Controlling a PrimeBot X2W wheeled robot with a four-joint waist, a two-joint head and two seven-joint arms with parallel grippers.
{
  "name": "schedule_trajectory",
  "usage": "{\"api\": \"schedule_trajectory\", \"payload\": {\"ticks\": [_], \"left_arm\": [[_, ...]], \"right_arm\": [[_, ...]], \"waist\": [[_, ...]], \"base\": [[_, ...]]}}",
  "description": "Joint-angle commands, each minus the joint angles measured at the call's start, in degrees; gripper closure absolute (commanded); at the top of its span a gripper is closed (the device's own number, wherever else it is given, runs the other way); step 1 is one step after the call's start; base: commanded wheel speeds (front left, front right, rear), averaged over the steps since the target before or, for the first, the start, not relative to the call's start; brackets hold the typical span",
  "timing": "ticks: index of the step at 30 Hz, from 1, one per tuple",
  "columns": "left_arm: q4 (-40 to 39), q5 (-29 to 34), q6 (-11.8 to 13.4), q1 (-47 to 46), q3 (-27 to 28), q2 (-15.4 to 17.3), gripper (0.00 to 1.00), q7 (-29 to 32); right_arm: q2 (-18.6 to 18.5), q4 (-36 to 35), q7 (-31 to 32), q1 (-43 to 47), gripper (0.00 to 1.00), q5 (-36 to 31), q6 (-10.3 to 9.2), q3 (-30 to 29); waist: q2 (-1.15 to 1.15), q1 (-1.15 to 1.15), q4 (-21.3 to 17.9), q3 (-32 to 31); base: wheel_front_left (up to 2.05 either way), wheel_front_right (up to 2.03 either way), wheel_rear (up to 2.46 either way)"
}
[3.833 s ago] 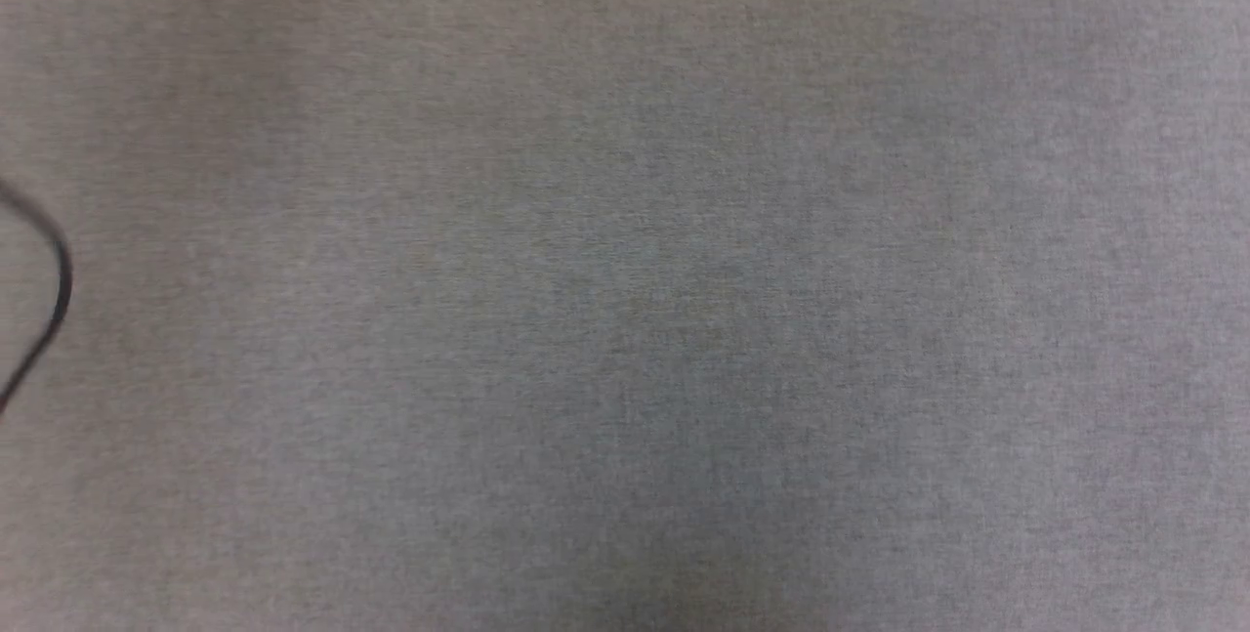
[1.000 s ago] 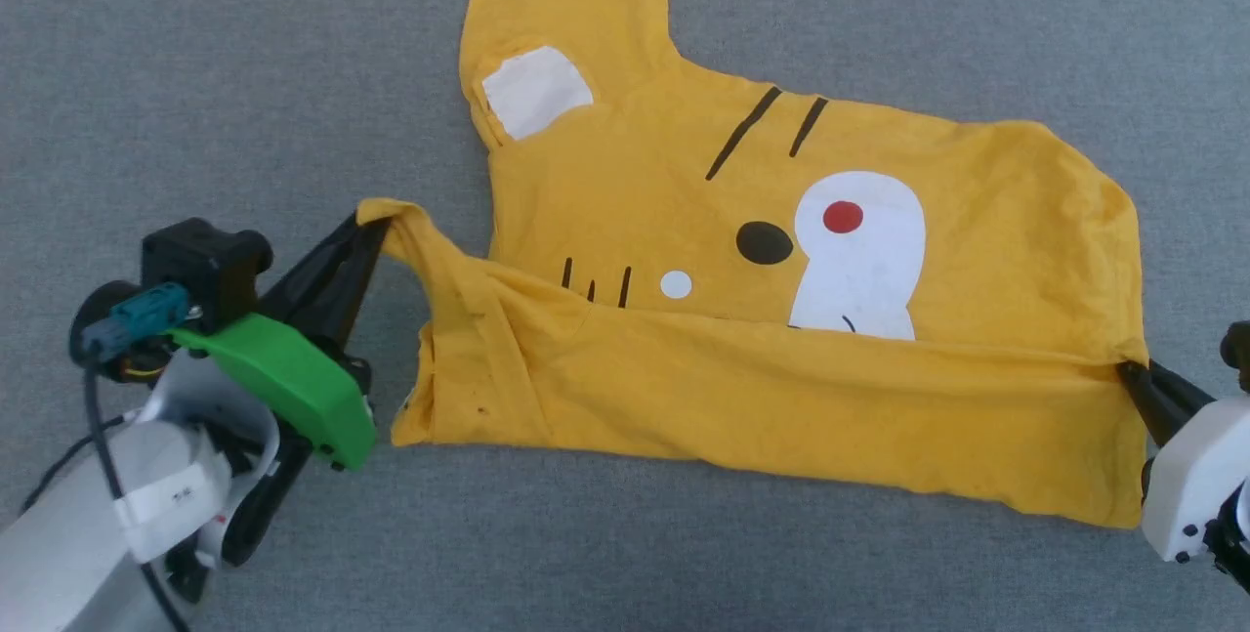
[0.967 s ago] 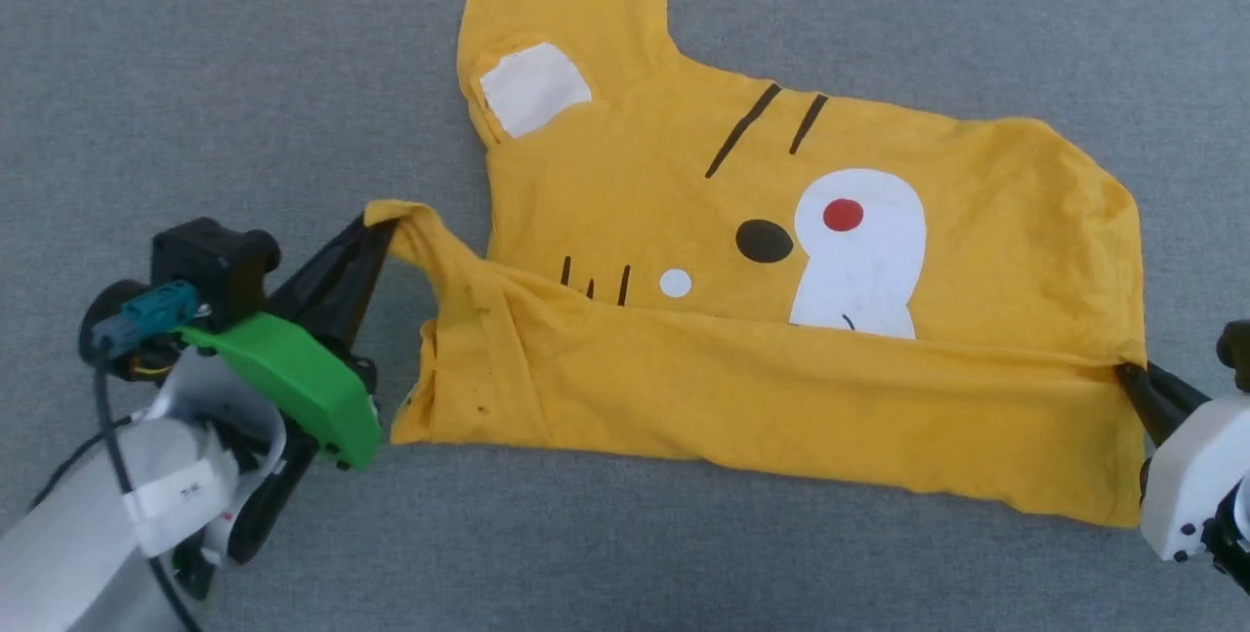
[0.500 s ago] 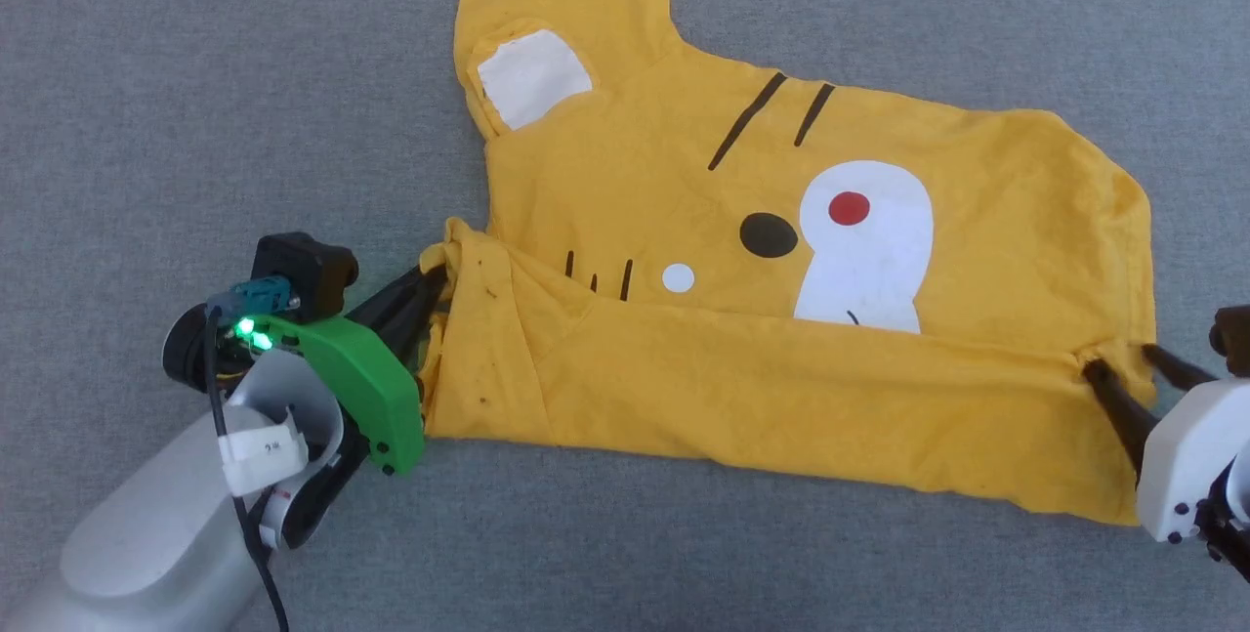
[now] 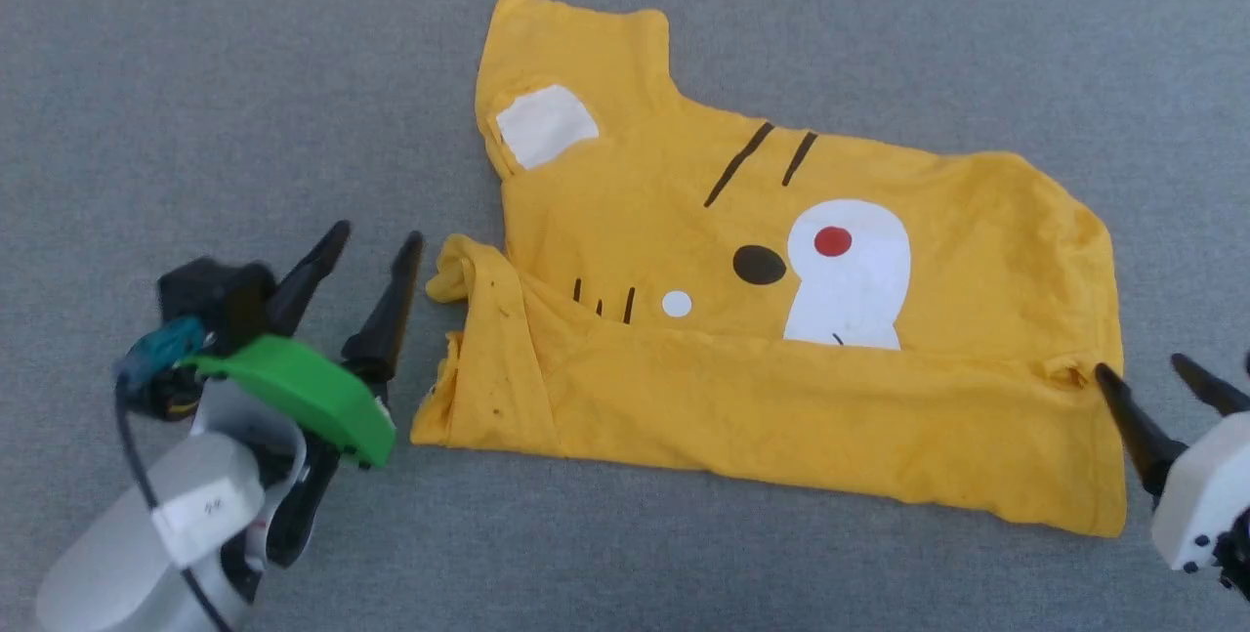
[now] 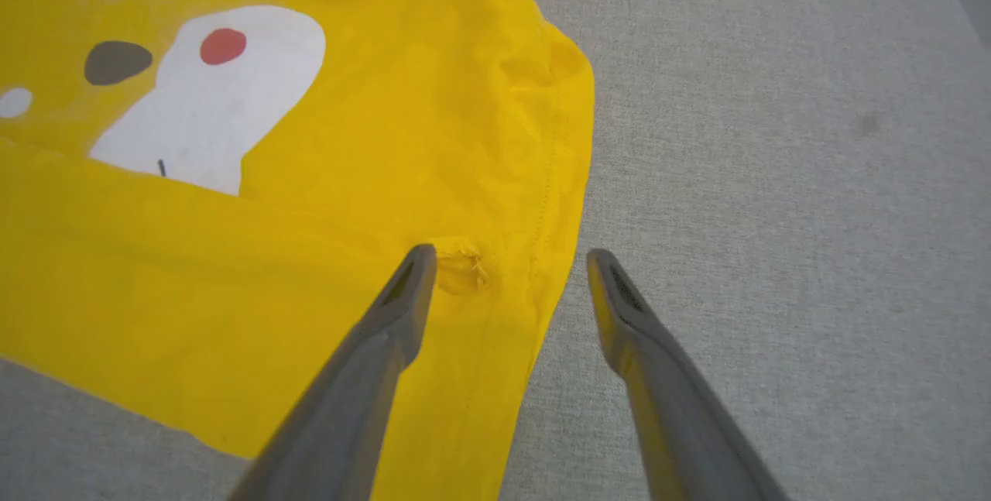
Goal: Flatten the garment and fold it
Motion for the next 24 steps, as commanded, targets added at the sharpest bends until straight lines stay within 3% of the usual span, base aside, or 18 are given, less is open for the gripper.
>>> {"api": "schedule_trajectory", "payload": {"ticks": [1, 8, 13, 19, 24], "left_arm": [[-1.13, 0.64, 1.86, 2.39, 1.03, 0.90, 0.00, -2.27], [-9.71, 8.47, 11.24, 13.55, 5.81, 0.21, 0.00, -5.89], [-14.31, 15.02, 15.22, 22.76, 10.30, -4.42, 0.00, -5.95], [-12.81, 17.22, 14.19, 28.17, 12.61, -8.94, 0.00, -5.96], [-11.14, 17.04, 10.76, 26.16, 11.51, -8.70, 0.00, -4.12]], "right_arm": [[1.39, -1.38, -1.83, 1.45, 0.00, -1.56, -0.08, -1.51], [11.10, -6.93, -11.88, 8.38, 0.00, -9.92, -0.08, -8.25], [17.45, -7.94, -18.70, 12.38, 0.00, -15.24, -0.08, -10.23], [19.26, -5.40, -23.09, 13.95, 0.00, -16.97, -0.08, -10.20], [19.37, -4.13, -23.69, 12.92, 0.00, -16.44, -0.08, -9.57]], "waist": [[0.00, 0.00, 0.34, -3.06], [0.00, 0.00, 1.03, -5.66], [0.00, 0.00, 1.31, -6.38], [0.00, 0.00, 1.35, -7.32], [0.00, 0.00, 1.47, -7.63]], "base": [[0.00, 0.00, 0.00], [0.00, 0.00, 0.00], [0.00, 0.00, 0.00], [0.00, 0.00, 0.00], [0.00, 0.00, 0.00]]}}
